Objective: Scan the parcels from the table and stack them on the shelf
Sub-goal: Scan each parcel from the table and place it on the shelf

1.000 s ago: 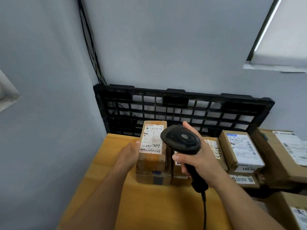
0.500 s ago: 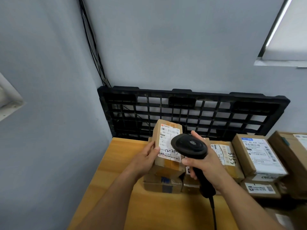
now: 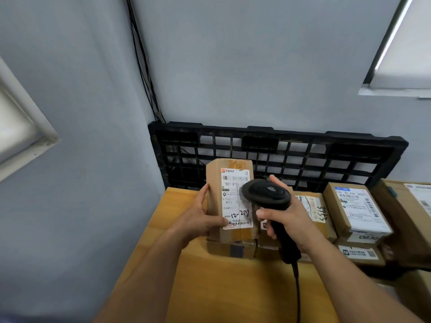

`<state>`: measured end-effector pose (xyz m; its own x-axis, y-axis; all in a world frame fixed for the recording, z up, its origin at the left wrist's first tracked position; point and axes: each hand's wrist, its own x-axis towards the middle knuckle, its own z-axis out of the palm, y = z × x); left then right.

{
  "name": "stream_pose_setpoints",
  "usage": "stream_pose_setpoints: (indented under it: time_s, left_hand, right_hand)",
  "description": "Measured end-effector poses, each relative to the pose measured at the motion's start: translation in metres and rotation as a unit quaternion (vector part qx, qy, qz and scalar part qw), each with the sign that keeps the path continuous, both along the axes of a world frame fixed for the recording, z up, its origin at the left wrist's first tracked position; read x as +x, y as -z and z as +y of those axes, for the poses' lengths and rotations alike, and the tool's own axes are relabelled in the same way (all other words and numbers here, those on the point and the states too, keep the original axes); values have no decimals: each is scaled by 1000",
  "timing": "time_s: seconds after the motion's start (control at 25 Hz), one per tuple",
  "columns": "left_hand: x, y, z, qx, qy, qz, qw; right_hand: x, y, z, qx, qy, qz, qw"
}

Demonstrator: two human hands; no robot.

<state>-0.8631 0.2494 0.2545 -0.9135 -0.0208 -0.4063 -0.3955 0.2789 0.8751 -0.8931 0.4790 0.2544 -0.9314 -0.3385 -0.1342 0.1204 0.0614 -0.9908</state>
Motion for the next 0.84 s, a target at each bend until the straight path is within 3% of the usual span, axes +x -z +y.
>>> stream_pose_setpoints:
  time_s: [0.36,0.84]
  left_hand:
    - [48,-11,8,5,-116,141,983]
    - [90,-29,52,-29,-140,181,973]
  right_hand:
    - [67,-44,15,-75,-44,75,993]
    - [125,-85,56,-135,-101,128,977]
